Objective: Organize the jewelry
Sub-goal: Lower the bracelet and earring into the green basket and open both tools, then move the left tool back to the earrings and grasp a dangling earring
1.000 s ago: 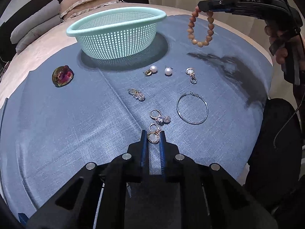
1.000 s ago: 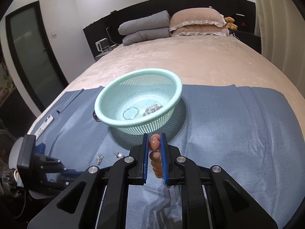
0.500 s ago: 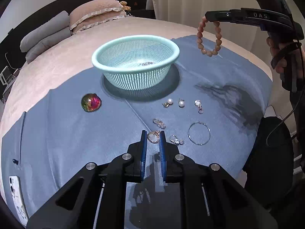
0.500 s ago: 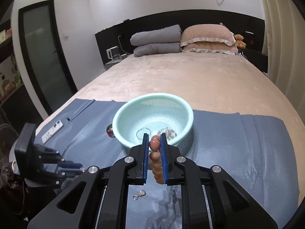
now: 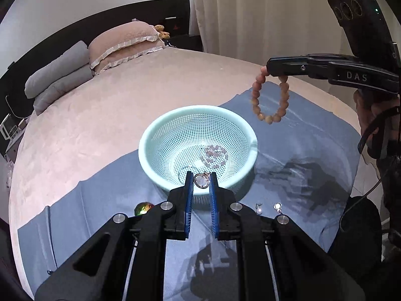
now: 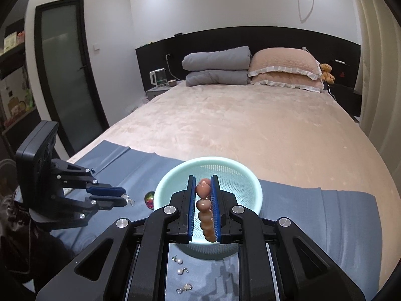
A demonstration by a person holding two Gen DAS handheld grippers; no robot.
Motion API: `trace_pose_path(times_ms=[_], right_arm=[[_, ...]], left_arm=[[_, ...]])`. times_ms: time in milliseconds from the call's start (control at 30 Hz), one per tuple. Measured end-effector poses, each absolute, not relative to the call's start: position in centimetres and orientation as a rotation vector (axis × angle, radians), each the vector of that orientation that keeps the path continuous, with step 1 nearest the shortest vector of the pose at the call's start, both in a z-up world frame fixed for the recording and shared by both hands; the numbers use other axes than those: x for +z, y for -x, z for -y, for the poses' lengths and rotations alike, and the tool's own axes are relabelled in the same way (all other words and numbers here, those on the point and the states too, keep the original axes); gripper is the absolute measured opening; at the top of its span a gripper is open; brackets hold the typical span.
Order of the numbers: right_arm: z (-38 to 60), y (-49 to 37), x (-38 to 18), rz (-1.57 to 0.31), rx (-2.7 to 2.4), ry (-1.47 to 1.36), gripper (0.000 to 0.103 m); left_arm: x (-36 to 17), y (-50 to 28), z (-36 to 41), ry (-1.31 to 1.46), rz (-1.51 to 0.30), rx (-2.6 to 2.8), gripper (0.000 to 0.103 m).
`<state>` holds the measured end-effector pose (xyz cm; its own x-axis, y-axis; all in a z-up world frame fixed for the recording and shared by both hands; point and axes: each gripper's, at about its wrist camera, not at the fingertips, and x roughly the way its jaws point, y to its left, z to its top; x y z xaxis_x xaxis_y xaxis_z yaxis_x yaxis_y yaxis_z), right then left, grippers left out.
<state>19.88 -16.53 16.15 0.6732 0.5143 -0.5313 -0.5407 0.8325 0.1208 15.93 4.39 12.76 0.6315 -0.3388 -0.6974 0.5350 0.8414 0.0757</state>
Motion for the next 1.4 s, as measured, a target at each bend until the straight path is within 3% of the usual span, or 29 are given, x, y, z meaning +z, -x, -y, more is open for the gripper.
trace_pose_path(times_ms=[467,900,967,1000,1033,1100,1400], right_arm=[[15.2,-27.7,9.1,-0.703,0.604,0.03,0.011],[14.2,-29.3,5.0,-0.746,0.628,0.04,0.015],[14.3,-28.5,5.5,-0.718,0.62,0.056,0.03],[14.5,-28.0,5.9,-0.697,0.602,0.067,0.057],[14.8,-27.3,6.5,-0.66,0.58,0.08,0.074],[15.5,-25.6,7.6,-0.579,0.556,0.101,0.087],[17.6,-17.1,8.4,-0.441,0.677,0.29,0.091]], left_arm=[[7.3,-24.5,-2.2,-0.301,-0.829,-0.572,0.013],[3.9,-26.4,-2.5,-0.297,-0.891,-0.583,0.016],[4.5,-26.0,-2.9,-0.302,-0.868,-0.564,0.051],[5.0,-25.5,-3.1,-0.305,-0.842,-0.547,0.085],[5.7,-24.9,-3.3,-0.311,-0.805,-0.522,0.097],[6.7,-23.8,-3.8,-0.329,-0.755,-0.469,0.097],[5.8,-15.6,-3.0,-0.604,-0.654,-0.399,0.097]])
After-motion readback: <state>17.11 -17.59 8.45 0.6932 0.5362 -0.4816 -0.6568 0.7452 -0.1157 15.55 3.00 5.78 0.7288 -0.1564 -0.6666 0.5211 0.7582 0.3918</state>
